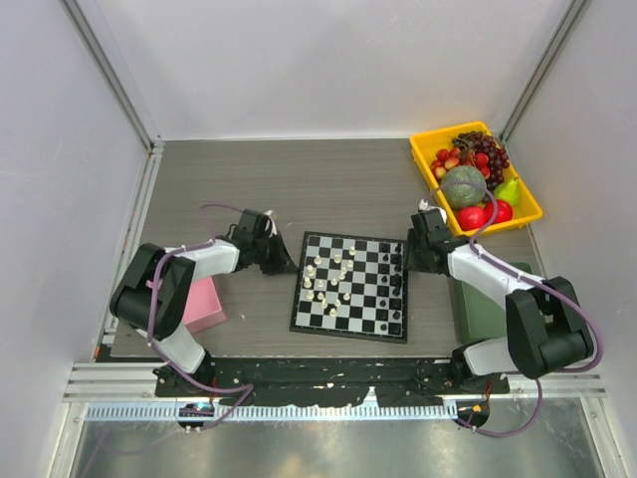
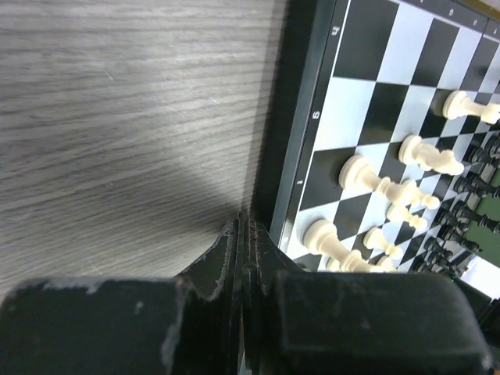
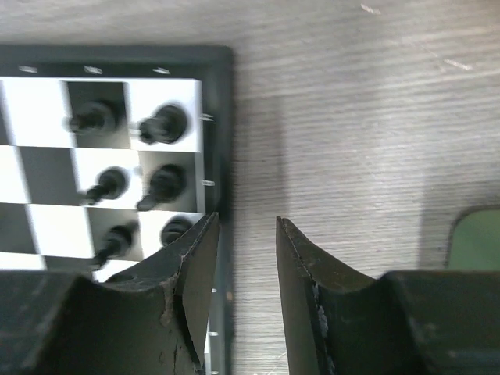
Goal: Set up the chess pieces on the board
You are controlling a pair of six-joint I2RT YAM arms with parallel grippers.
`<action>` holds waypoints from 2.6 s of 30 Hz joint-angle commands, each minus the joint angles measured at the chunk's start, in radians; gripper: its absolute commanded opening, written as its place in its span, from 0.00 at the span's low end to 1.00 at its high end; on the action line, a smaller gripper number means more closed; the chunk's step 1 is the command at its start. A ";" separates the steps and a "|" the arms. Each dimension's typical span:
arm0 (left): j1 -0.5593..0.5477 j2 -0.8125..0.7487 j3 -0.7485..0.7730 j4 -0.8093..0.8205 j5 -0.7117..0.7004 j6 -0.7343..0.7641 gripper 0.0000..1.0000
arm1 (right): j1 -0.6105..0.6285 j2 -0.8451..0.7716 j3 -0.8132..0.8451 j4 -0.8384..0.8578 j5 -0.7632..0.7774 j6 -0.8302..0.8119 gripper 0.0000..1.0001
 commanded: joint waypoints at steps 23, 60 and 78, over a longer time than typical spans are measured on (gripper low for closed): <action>0.000 -0.278 0.162 -0.555 -0.318 0.133 0.50 | 0.003 -0.126 0.314 -0.162 -0.188 -0.064 0.53; 0.000 -0.892 0.233 -0.690 -0.668 0.334 1.00 | 0.255 0.463 0.740 -0.317 -0.127 0.003 0.42; 0.002 -0.858 0.247 -0.708 -0.702 0.356 1.00 | 0.267 0.509 0.740 -0.344 -0.124 0.009 0.36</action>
